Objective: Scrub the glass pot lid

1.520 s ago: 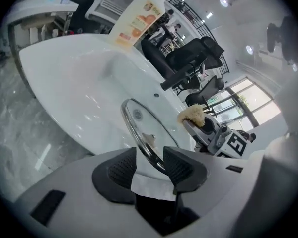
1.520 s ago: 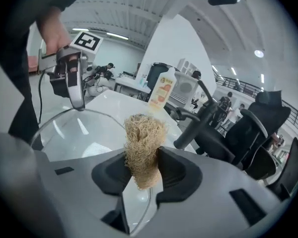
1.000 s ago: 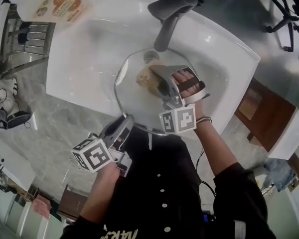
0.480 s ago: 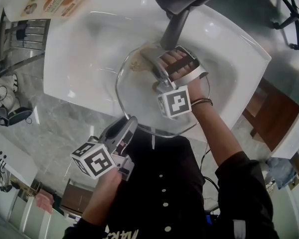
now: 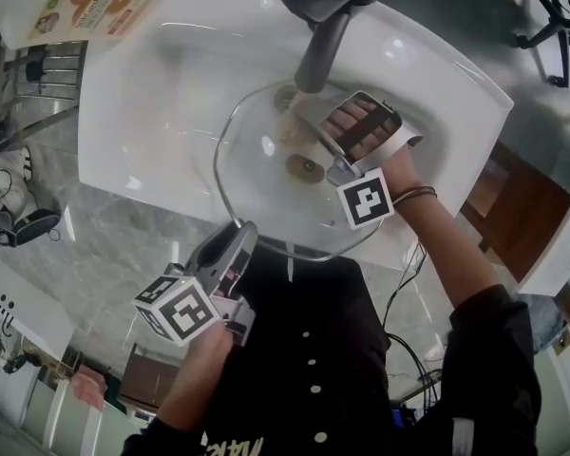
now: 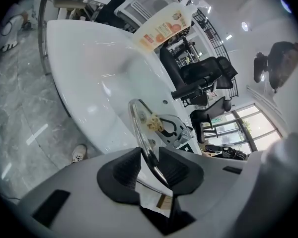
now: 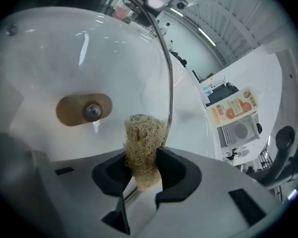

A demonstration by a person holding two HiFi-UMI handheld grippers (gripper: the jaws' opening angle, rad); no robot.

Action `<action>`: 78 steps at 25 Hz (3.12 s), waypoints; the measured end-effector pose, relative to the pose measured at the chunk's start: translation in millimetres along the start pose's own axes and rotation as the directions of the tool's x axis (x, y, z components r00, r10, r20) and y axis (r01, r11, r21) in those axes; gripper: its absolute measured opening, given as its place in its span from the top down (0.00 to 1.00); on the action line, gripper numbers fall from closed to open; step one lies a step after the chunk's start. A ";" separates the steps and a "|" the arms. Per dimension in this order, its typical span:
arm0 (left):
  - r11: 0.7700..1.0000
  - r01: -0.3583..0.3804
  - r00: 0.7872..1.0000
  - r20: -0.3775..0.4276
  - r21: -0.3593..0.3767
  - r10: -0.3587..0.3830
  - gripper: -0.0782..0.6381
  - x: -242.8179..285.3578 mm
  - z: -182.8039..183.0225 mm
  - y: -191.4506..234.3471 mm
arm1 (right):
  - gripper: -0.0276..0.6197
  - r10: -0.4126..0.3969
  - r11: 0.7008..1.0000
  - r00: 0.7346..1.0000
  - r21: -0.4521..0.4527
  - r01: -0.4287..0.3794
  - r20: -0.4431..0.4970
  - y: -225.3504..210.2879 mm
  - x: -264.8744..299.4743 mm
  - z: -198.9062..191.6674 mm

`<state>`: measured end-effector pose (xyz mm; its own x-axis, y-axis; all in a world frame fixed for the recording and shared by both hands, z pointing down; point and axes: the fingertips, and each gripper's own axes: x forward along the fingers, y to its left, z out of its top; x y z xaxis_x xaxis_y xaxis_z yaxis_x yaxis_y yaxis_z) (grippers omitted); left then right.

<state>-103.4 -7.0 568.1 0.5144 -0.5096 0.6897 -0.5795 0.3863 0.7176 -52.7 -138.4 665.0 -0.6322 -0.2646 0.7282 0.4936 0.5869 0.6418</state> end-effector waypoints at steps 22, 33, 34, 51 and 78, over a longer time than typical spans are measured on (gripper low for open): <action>0.999 0.002 1.000 0.017 0.036 -0.002 0.71 -1.7 1.9 -2.6 | 0.74 0.355 0.928 0.934 -0.109 -0.357 -0.041 71.6 -86.7 -41.8; 0.997 -0.017 1.000 0.026 0.074 0.015 0.71 -1.0 2.7 -6.2 | 0.74 0.346 0.916 0.937 -0.198 -0.348 -0.047 70.6 -87.9 -45.1; 0.997 -0.016 1.000 0.024 0.073 0.014 0.71 -1.0 2.3 -5.9 | 0.74 0.325 0.926 0.945 -0.187 -0.328 -0.043 63.5 -83.6 -42.4; 0.995 -0.017 1.000 0.027 0.101 0.014 0.70 -0.2 0.5 -4.7 | 0.74 -0.027 0.999 0.987 0.048 0.020 0.158 -50.8 10.6 74.1; 0.992 -0.022 1.000 0.008 0.123 0.021 0.69 -1.0 -0.8 -3.7 | 0.74 0.242 0.970 0.967 -0.005 -0.242 0.078 24.8 -51.8 18.9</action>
<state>-101.2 -7.3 564.8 0.4968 -0.5078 0.7038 -0.6637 0.3001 0.6851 -19.0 -95.6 638.6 -0.5385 -0.0547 0.8408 0.6350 0.6296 0.4477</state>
